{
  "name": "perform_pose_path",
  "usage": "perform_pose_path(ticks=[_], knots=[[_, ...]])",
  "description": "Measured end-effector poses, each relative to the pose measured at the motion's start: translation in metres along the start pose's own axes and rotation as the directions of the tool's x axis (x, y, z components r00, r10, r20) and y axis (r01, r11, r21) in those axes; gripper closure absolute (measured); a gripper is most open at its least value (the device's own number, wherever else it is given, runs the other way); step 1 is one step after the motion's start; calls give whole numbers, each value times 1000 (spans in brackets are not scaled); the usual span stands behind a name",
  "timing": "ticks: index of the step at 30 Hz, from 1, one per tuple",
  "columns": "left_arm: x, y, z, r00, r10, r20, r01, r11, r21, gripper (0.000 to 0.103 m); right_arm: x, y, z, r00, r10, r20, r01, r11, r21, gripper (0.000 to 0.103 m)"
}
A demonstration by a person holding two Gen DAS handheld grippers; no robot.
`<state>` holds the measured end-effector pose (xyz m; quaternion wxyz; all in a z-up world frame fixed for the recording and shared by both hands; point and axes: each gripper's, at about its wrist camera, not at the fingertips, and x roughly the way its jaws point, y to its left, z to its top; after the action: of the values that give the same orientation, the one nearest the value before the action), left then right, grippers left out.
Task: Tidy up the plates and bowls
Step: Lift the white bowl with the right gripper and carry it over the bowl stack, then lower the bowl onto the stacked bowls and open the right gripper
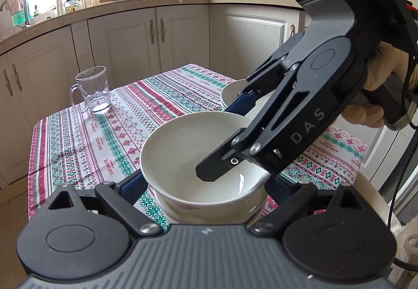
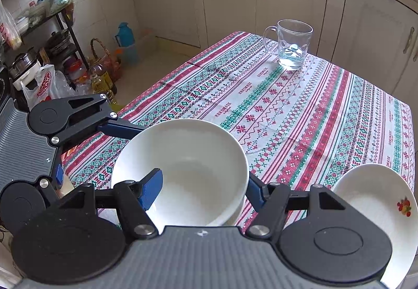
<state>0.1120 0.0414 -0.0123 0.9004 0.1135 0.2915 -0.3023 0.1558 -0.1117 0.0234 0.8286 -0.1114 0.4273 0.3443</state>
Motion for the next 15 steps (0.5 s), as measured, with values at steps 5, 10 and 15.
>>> perform_pose_path(ticks=[5, 10, 15], knots=[[1, 1, -1, 1000, -9, -8, 9, 1000, -9, 8, 2, 0, 0, 1000, -1, -6, 1, 1000, -5, 30], [2, -1, -2, 1000, -14, -12, 14, 1000, -6, 8, 3, 0, -1, 1000, -4, -12, 4, 1000, -9, 30], [5, 2, -2, 999, -27, -23, 27, 999, -21, 8, 4, 0, -3, 1000, -5, -14, 5, 1000, -10, 30]])
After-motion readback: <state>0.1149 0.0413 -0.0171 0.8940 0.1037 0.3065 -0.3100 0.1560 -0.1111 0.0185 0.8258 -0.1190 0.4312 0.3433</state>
